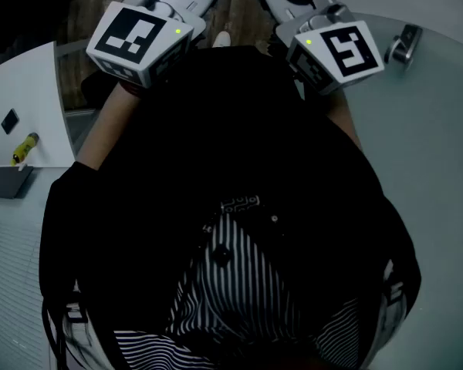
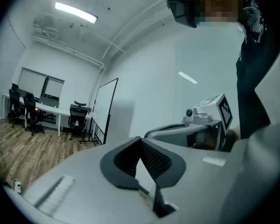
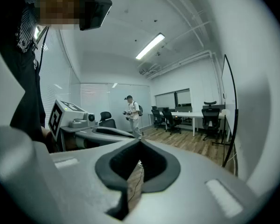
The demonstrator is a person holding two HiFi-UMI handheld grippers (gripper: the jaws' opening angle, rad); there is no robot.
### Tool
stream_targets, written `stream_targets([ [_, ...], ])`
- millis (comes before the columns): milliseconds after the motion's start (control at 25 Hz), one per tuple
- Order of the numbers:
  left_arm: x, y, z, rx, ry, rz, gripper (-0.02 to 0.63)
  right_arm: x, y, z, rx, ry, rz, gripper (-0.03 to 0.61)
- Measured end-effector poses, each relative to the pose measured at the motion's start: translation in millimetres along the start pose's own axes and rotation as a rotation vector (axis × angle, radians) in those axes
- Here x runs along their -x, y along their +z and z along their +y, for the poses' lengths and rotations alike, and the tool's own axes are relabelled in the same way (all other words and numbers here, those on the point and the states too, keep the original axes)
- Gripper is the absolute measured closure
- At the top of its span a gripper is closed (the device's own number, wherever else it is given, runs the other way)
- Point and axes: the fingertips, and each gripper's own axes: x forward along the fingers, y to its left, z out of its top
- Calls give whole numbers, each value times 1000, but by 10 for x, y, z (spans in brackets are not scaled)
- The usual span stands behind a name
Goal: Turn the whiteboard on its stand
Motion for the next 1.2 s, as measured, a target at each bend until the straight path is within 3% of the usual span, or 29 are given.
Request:
stream_targets([
  [160, 3, 54, 33, -36, 23, 2, 612, -24, -25, -24, -15, 19, -2, 578],
  [440, 13, -43, 74, 0, 55, 37, 614, -40, -97, -128, -81, 10, -25, 578],
  [680, -18, -102, 42, -32, -2, 15, 612, 93, -190, -324, -127, 57, -35, 578],
  [880, -56, -57, -18, -60, -47, 6, 612, 190, -244, -312, -87, 87, 11, 578],
  [1120, -99, -42, -82, -6, -96, -17, 612, 133, -242, -129, -44, 96, 20, 577],
  [1200, -92, -11, -51, -8, -77, -37, 612, 104, -223, -119, -49, 109, 10, 578],
])
